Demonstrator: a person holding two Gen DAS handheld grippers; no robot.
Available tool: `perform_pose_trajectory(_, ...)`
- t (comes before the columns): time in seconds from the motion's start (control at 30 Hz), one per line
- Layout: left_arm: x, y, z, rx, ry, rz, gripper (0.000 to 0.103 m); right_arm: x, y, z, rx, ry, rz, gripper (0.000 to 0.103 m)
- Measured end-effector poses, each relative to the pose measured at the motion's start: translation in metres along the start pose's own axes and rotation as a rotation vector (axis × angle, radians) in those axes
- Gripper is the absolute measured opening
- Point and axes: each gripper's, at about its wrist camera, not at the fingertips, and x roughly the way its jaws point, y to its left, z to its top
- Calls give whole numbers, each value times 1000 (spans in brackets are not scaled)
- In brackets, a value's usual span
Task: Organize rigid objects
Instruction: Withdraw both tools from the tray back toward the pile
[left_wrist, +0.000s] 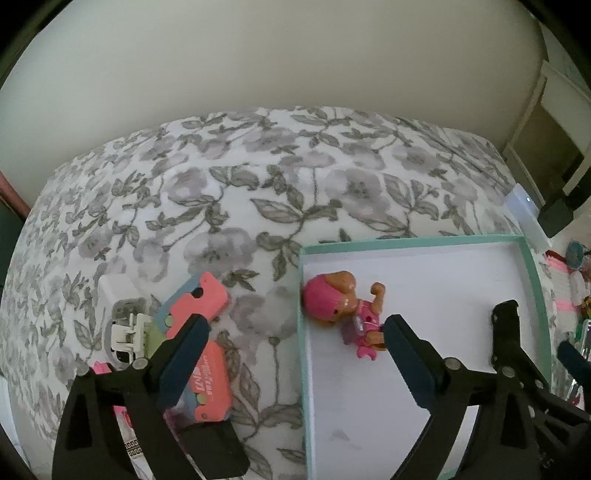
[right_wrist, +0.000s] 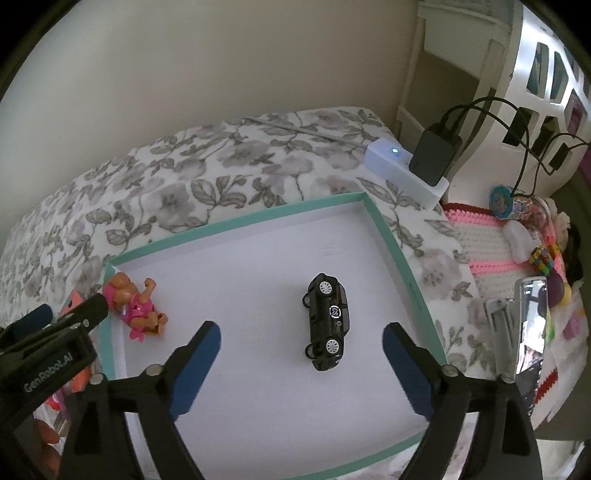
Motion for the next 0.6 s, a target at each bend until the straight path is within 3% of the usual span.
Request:
perform_pose_trajectory(0.17,-4,6,1,-5,-47,27,96,-3,1,1,-3,-15,7,103)
perform_pose_trajectory(0.6,-38,34,0,-78,-208,54,97,-19,14,2,-47,-93,23,103)
